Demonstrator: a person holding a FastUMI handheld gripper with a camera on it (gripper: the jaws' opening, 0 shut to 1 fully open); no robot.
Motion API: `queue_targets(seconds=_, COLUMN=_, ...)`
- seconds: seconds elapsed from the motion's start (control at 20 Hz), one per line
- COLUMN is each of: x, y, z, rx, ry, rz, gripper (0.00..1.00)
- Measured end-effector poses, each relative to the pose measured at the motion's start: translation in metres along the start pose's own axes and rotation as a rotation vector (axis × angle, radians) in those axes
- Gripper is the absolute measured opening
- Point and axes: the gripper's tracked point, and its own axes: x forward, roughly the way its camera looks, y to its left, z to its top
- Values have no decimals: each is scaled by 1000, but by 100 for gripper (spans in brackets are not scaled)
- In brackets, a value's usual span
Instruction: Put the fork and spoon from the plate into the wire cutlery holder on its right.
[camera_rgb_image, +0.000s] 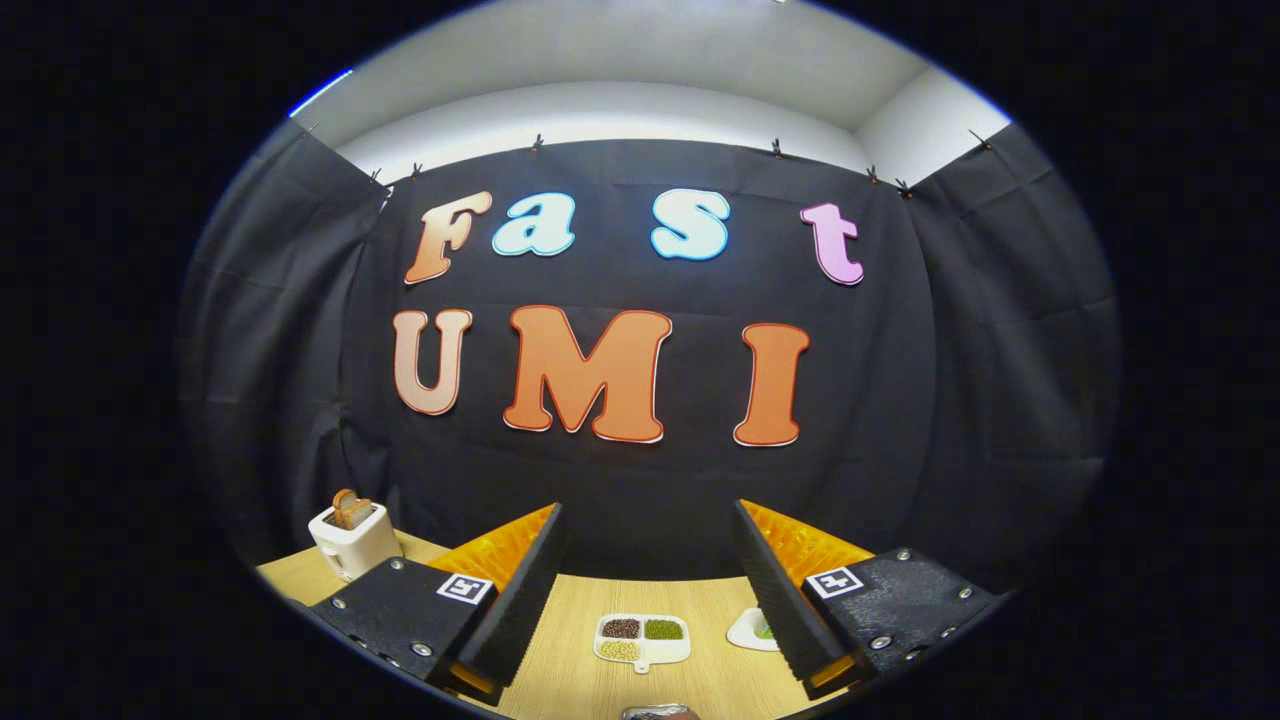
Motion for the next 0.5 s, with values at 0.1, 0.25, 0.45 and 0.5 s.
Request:
queue_targets(seconds=0.1, x=1, y=2, z=1, rx=-1, ry=-3, rz=6, gripper=98)
queue_targets(seconds=0.25, x=1, y=3, z=1, rx=-7, ry=0, rz=12, gripper=98)
queue_targets(seconds=0.45, x=0, y=4, z=3, rx=-13, ry=-4, rz=14, gripper=98)
queue_targets(seconds=0.5, x=0, y=4, z=3, rx=-15, ry=-4, rz=14, gripper=98)
